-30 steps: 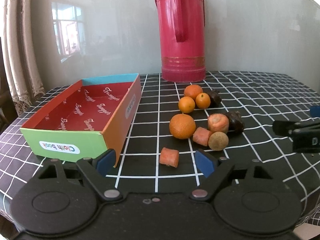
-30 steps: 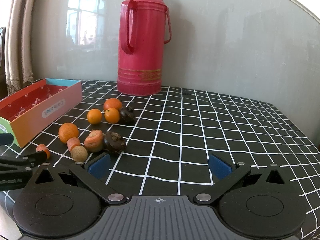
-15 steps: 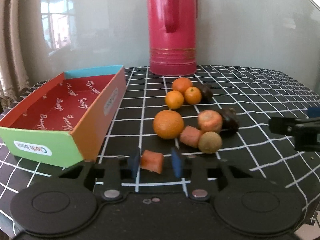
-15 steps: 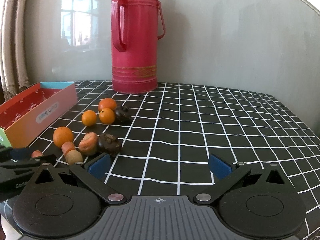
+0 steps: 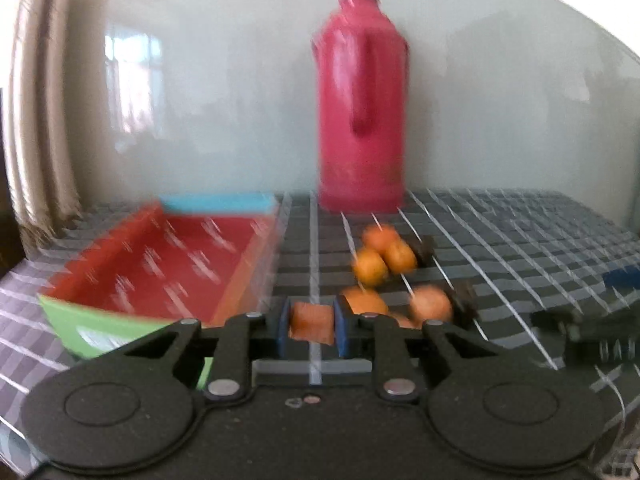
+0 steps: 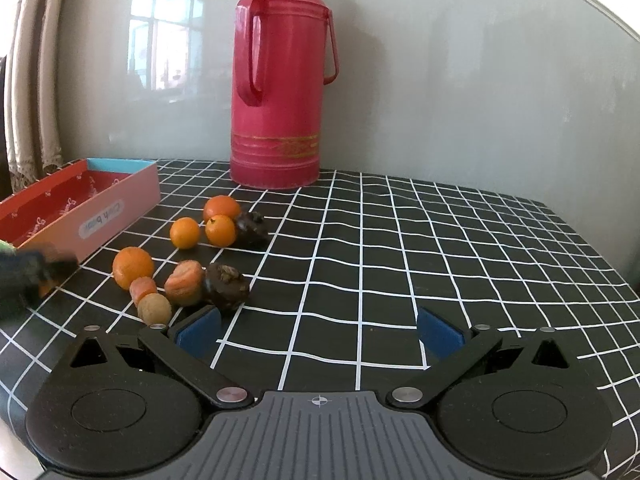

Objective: Organize fruits
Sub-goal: 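Carry the carrot chunk with the left gripper into the box and open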

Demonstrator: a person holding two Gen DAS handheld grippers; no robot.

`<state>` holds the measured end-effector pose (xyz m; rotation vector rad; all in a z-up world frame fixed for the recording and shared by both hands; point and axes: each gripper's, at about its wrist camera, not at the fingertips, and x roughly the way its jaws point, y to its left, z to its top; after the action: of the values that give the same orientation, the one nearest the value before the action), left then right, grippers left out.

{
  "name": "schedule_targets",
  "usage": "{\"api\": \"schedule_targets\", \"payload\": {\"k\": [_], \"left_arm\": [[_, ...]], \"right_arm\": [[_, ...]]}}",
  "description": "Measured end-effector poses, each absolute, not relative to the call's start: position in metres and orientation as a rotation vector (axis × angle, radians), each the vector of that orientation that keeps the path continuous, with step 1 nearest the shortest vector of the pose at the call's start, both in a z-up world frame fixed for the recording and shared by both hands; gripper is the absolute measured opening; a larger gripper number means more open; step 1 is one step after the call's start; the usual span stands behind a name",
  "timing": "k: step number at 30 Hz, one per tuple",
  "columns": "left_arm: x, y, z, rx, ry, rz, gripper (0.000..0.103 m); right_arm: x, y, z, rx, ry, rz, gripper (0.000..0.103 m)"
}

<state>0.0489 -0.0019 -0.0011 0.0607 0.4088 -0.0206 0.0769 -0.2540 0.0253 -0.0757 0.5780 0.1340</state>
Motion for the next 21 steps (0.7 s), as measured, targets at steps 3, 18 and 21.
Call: {"api": "schedule_targets", "payload": {"k": [3,18,21], "left_arm": [[0.054,0.021,0.014,0.04,0.347,0.043,0.013],[0.052,0.074,0.016,-0.052,0.318,0.18,0.047],[0.038,0.085,0.018,-0.068,0.279,0.227,0.07]], "right_arm": [[0.077,-0.252,0.025,-0.084,0.578,0.133,0.103],[0.079,-0.225,0.021,-0.157,0.563,0.18,0.103],[0.078,-0.228,0.022,-0.145,0.562,0.18,0.103]]}}
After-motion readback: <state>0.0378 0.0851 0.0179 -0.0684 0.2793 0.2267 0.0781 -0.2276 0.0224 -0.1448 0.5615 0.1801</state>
